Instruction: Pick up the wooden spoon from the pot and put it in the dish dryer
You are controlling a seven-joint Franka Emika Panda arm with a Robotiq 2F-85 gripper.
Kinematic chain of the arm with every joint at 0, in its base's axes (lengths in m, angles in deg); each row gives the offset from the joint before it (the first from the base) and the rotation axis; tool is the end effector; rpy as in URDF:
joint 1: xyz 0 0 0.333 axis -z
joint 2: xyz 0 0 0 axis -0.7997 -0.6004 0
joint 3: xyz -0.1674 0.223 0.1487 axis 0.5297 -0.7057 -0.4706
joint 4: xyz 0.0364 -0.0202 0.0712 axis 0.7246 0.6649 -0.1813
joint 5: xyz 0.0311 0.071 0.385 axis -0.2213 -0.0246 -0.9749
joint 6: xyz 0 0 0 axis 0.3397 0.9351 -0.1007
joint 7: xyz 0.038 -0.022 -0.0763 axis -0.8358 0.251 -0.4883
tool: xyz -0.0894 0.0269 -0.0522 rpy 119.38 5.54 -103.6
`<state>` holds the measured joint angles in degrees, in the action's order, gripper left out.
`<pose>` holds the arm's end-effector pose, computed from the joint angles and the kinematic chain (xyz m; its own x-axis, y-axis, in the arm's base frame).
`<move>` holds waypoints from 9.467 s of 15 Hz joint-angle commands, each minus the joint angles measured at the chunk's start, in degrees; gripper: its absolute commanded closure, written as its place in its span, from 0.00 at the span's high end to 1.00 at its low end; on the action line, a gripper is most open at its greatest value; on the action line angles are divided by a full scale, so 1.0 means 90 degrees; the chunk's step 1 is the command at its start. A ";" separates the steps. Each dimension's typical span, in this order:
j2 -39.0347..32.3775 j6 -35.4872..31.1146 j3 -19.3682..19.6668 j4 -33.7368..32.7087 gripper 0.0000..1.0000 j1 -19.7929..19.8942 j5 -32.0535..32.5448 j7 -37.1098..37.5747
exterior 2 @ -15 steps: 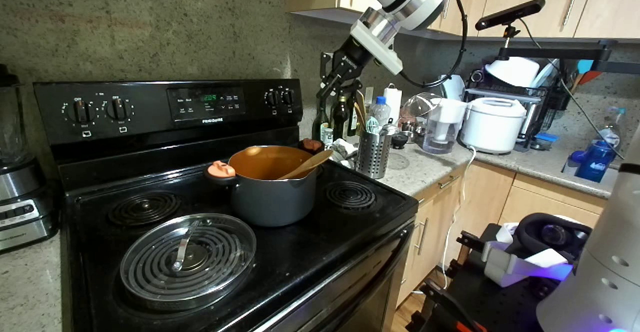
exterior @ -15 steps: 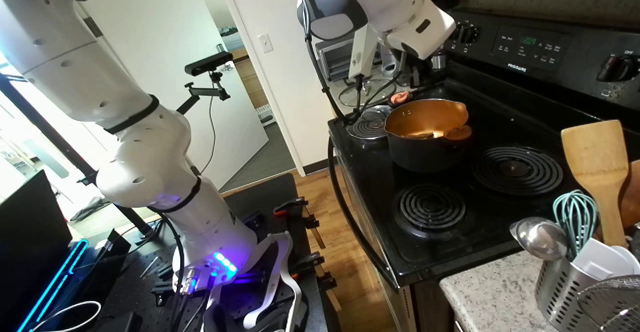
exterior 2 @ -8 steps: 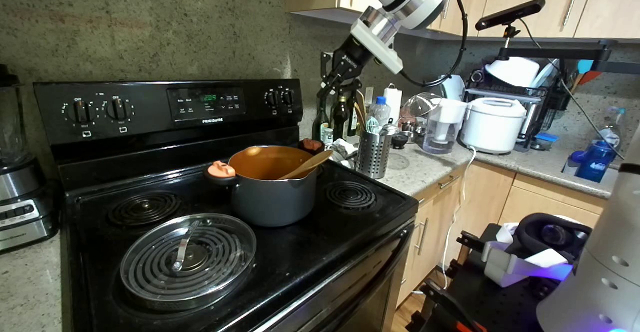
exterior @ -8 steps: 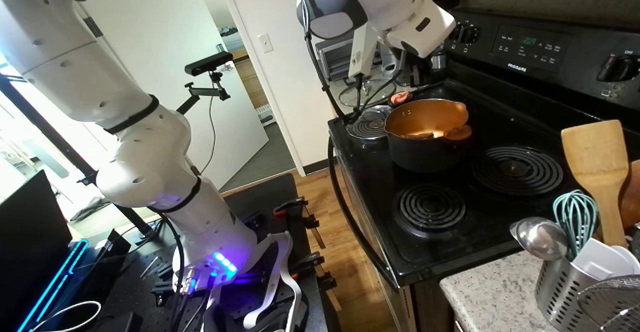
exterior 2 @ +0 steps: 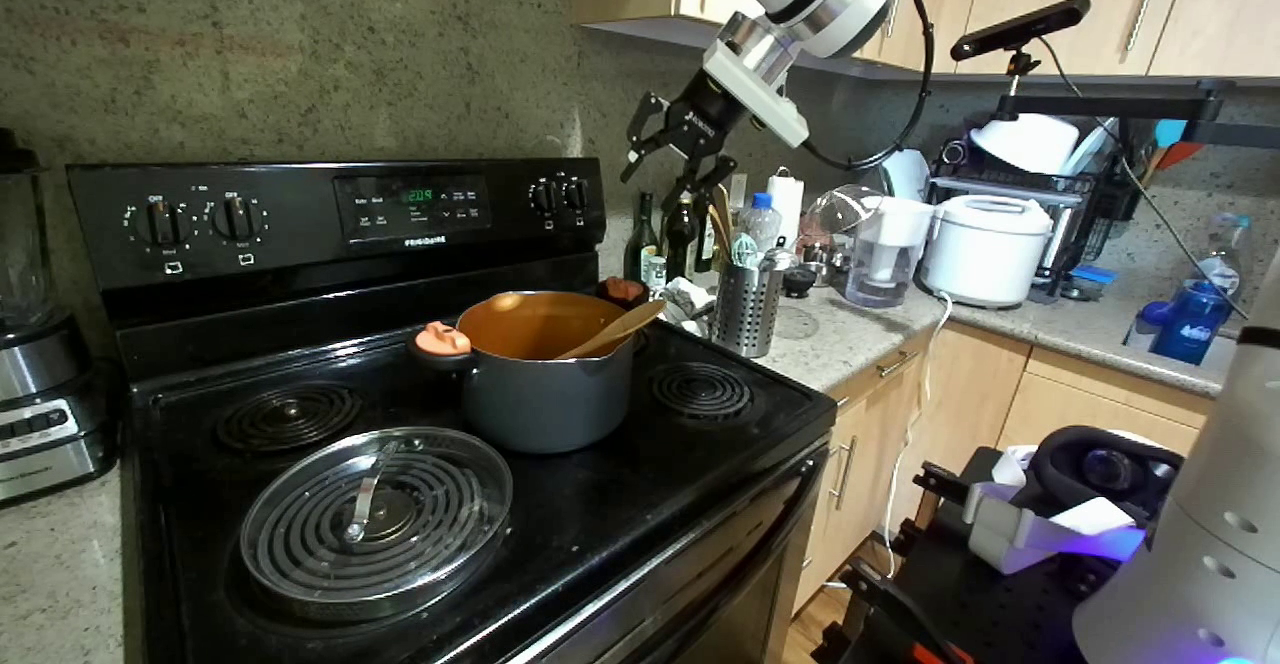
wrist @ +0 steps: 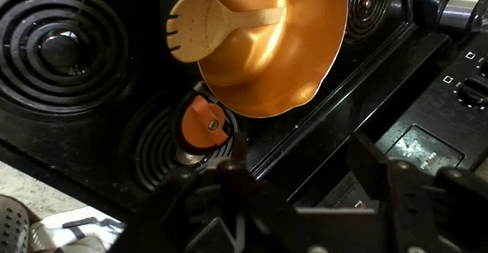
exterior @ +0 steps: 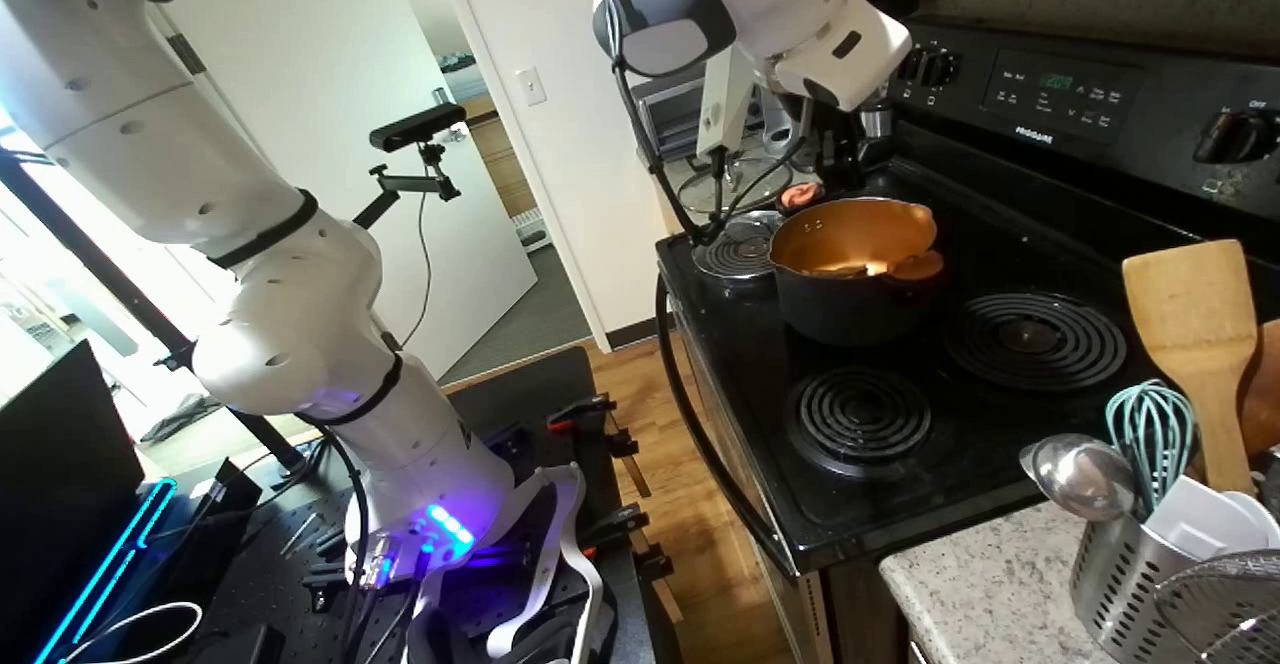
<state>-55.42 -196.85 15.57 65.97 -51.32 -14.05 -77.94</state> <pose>0.5104 -0.0610 0.4068 0.7610 -0.6268 0.1677 -0.4701 -0.7107 -0.5233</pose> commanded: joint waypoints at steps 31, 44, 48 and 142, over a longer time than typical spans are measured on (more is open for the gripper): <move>-0.2045 -0.0887 -0.0690 -0.0082 0.58 0.0203 0.0295 -0.0774; -0.1649 -0.0763 -0.0631 -0.0104 0.04 0.0223 -0.0257 -0.0787; -0.1542 -0.0661 -0.0602 -0.0129 0.04 0.0251 -0.0237 -0.0779; 0.0684 0.3425 0.1208 -0.2643 0.03 0.2445 0.3930 0.4443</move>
<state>-45.11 -168.75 25.63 46.59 -28.57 20.59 -40.50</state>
